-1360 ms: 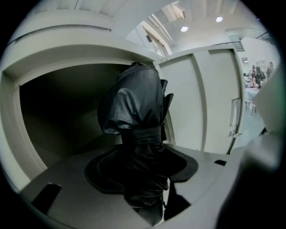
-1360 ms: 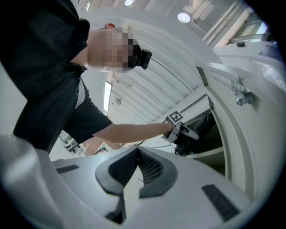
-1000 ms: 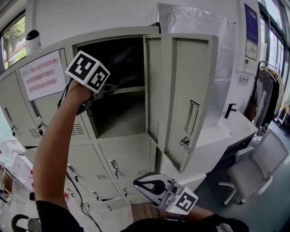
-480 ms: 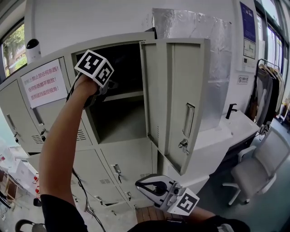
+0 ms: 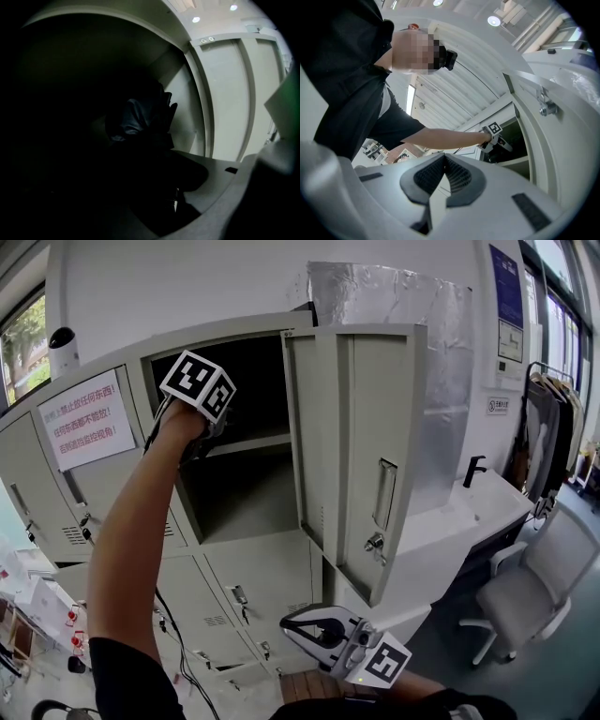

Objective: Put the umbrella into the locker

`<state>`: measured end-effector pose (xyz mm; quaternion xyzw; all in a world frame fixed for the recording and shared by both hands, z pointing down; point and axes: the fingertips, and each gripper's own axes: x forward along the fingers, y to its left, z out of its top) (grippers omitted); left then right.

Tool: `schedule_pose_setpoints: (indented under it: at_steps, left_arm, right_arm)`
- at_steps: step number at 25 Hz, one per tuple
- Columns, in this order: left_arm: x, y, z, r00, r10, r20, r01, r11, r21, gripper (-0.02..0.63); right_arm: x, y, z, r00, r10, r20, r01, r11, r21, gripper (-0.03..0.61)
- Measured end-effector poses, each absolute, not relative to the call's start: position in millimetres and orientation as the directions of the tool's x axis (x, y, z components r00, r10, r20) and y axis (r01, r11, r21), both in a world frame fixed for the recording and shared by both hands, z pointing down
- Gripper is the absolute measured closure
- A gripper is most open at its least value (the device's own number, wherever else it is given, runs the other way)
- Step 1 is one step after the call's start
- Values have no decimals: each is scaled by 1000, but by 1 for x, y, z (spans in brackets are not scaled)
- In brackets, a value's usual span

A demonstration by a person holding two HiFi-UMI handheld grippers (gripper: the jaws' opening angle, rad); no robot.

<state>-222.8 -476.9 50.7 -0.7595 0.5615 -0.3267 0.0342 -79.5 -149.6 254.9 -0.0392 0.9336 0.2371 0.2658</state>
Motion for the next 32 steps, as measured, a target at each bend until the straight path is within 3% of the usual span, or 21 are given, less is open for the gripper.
schedule_pose_setpoints:
  at_steps: [18,32]
  left_arm:
    - [-226,-496,56,146,-887,438,-832,-349,-431,348]
    - [-229,-501,70,25,-863,504,-763,-342,-548,331]
  right_arm:
    - [-81,-153,260,-865,28,-501,-207,890,407,566]
    - [-79,-149,261,-859,14,-511,-224,889,400,567]
